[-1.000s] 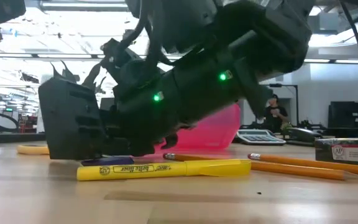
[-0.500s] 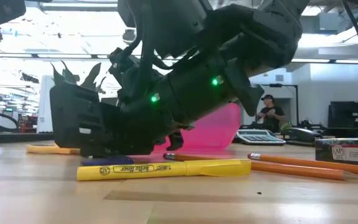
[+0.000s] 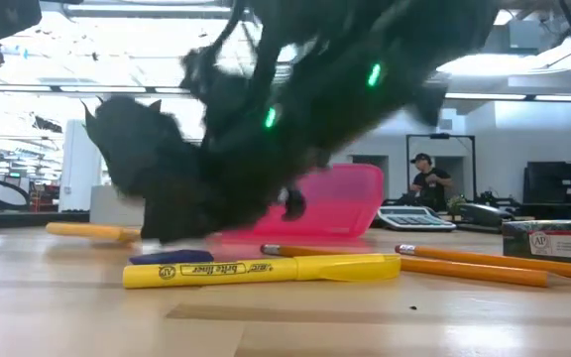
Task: Pack school essentials
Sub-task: Put the scissors into the supply box
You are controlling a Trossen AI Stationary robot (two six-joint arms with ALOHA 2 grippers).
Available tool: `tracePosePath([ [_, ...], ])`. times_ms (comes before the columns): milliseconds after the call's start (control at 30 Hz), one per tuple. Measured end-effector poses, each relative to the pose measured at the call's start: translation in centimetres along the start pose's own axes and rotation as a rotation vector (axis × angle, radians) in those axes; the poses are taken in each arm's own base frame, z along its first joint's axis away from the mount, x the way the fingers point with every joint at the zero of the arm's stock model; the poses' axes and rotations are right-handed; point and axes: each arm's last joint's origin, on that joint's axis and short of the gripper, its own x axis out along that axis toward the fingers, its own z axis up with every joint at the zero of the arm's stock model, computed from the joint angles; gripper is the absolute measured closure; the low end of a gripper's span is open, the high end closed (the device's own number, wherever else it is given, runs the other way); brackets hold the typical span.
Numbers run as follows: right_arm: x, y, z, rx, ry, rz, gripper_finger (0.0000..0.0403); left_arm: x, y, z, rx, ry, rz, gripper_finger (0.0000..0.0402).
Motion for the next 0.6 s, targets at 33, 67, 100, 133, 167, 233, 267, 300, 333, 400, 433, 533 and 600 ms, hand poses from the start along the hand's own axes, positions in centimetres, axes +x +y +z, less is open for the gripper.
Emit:
tracePosePath([
  [33, -0.5, 0.3, 0.9, 0.007, -0.018, 0.022, 0.0374, 0.0, 0.0, 0.0, 0.000, 0.000, 0.000, 0.0185],
  [67, -1.1, 0.6, 1.9, 0.020, -0.042, 0.038, 0.0374, 0.0, 0.0, 0.0, 0.002, 0.000, 0.000, 0.0185],
  [100, -1.8, 0.9, 2.9, 0.029, -0.063, 0.046, 0.0374, 0.0, 0.0, 0.0, 0.005, 0.000, 0.000, 0.0185],
  [133, -2.5, 1.1, 3.7, 0.036, -0.083, 0.055, 0.0374, 0.0, 0.0, 0.0, 0.005, 0.000, 0.000, 0.0185],
  [167, -3.1, 1.3, 4.4, 0.044, -0.100, 0.061, 0.0374, 0.0, 0.0, 0.0, 0.005, 0.000, 0.000, 0.0185],
  [233, -4.4, 1.5, 5.8, 0.039, -0.125, 0.056, 0.0373, 0.0, 0.0, 0.0, 0.005, 0.000, 0.000, 0.0185],
  [267, -5.1, 1.6, 6.5, 0.035, -0.142, 0.045, 0.0371, 0.0, 0.0, 0.0, 0.005, 0.000, 0.000, 0.0185],
  [300, -5.9, 1.6, 7.3, 0.029, -0.160, 0.027, 0.0370, 0.0, 0.0, 0.0, 0.005, 0.000, 0.000, 0.0185],
  [333, -6.8, 1.4, 8.2, 0.013, -0.167, -0.001, 0.0369, 0.0, 0.0, 0.0, 0.005, -0.001, 0.000, 0.0185],
  [400, -8.3, 0.7, 9.6, -0.020, -0.149, -0.048, 0.0370, 0.0, 0.0, 0.0, 0.004, -0.001, 0.000, 0.0185],
  [433, -8.8, 0.1, 10.3, -0.036, -0.130, -0.073, 0.0371, 0.0, 0.0, 0.0, 0.004, -0.001, -0.001, 0.0185],
  [533, -10.0, -1.9, 11.9, -0.098, -0.072, -0.159, 0.0369, 0.0, 0.0, 0.0, 0.005, -0.001, 0.000, 0.0185],
  [600, -11.0, -3.2, 13.0, -0.140, -0.045, -0.204, 0.0362, 0.0, 0.0, 0.0, 0.018, -0.001, 0.000, 0.0185],
])
